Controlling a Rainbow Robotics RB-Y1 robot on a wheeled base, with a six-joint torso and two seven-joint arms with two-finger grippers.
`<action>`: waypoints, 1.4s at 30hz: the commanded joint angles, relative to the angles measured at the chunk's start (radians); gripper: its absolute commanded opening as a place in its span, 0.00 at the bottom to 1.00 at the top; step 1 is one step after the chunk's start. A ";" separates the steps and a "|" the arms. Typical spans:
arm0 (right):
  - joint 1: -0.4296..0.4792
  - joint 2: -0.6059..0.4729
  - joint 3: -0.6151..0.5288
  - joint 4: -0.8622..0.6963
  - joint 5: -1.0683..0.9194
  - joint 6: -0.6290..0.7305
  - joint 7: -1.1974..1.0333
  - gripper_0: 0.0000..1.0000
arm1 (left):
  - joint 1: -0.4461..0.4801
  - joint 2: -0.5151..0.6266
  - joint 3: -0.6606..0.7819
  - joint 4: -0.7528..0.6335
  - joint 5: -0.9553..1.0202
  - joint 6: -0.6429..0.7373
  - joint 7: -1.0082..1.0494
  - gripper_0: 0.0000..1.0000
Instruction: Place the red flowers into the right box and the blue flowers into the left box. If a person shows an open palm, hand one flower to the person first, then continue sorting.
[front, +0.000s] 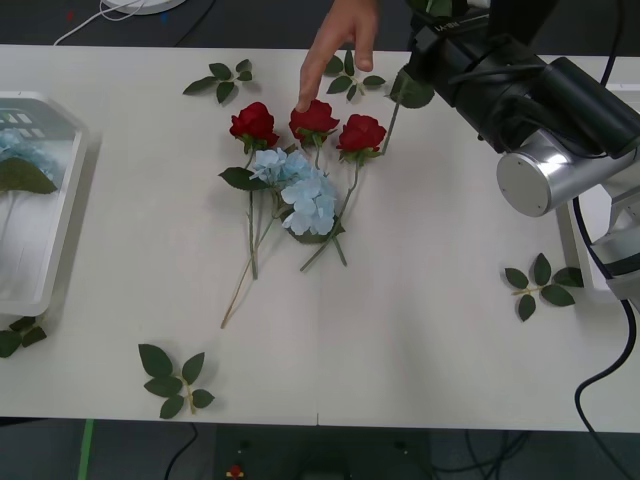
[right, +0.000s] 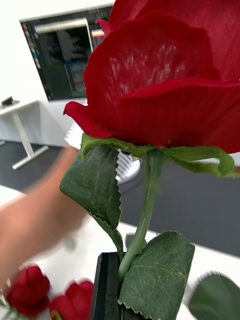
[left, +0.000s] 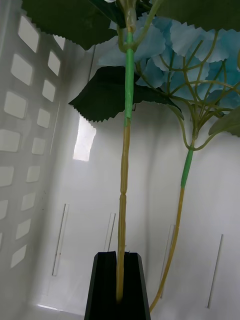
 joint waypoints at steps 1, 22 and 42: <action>-0.080 0.044 -0.008 -0.035 0.029 -0.036 0.022 0.00 | 0.016 0.003 0.010 0.003 -0.007 -0.012 -0.011 0.00; -0.102 0.069 -0.008 -0.035 0.081 -0.065 0.028 0.00 | 0.016 0.003 0.010 0.003 -0.018 -0.012 -0.009 0.00; -0.086 0.067 0.004 -0.035 0.062 -0.077 0.008 1.00 | 0.016 0.003 0.010 0.003 -0.018 -0.012 -0.009 0.00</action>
